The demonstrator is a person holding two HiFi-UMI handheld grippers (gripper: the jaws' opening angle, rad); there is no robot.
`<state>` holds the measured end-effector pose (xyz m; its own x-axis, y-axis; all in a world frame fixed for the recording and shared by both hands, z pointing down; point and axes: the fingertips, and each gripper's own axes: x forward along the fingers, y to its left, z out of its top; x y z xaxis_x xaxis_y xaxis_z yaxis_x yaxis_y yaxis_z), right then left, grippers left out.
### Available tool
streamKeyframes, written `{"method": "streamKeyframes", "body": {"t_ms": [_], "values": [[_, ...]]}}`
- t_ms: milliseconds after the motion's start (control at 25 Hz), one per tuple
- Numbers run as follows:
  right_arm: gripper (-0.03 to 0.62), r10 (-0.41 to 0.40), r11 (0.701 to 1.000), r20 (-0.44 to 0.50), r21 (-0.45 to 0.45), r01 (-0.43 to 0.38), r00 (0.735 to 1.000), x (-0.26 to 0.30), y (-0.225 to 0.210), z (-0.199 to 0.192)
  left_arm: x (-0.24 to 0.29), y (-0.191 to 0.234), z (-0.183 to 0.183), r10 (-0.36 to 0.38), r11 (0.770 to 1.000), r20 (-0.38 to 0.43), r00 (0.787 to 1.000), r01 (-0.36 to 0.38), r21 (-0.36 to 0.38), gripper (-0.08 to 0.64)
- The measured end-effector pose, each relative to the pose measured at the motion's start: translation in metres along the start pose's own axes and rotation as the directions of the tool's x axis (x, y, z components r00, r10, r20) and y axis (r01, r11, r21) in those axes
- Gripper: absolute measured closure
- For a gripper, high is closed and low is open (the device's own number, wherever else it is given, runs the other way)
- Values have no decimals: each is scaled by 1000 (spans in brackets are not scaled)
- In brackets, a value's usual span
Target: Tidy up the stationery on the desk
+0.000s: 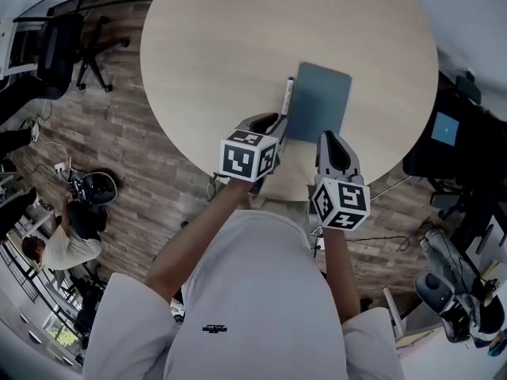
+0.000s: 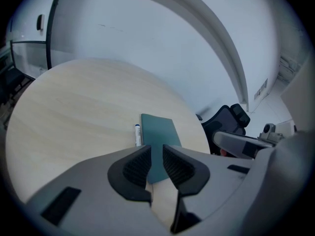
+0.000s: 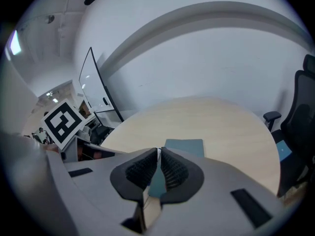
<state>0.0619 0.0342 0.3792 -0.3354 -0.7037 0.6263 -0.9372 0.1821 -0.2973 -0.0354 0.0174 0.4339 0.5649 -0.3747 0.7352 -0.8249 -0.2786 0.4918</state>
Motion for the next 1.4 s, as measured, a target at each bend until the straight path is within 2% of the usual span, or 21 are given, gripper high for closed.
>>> {"method": "streamKeyframes", "body": {"t_ms": [120,360,640,840,1000,1120,1320,1400], "values": [[545,-11,1000,30,-9,11,999,-17,14,11,-32,-14,1,-41,999,38,998,42,-5,480],[545,-8,999,100,-47,13,995,-50,42,36,-94,-47,8,-85,990,133,987,69,120,498],[545,2,999,160,-44,5,987,-112,72,44,-163,-90,6,-153,978,245,957,110,180,522],[545,30,997,178,-80,-16,983,-144,80,41,-183,-122,3,-179,957,275,945,103,271,526],[545,57,995,188,-92,-40,981,-159,96,41,-209,-142,13,-186,942,348,919,66,328,532],[545,80,993,210,-104,-59,975,-168,108,43,-218,-153,12,-180,925,366,913,30,378,535],[558,40,987,297,-159,8,954,-180,117,59,-231,-160,13,-228,922,388,893,70,380,535],[558,33,987,324,-162,21,945,-186,118,64,-234,-161,12,-228,914,395,890,55,403,535]]}}
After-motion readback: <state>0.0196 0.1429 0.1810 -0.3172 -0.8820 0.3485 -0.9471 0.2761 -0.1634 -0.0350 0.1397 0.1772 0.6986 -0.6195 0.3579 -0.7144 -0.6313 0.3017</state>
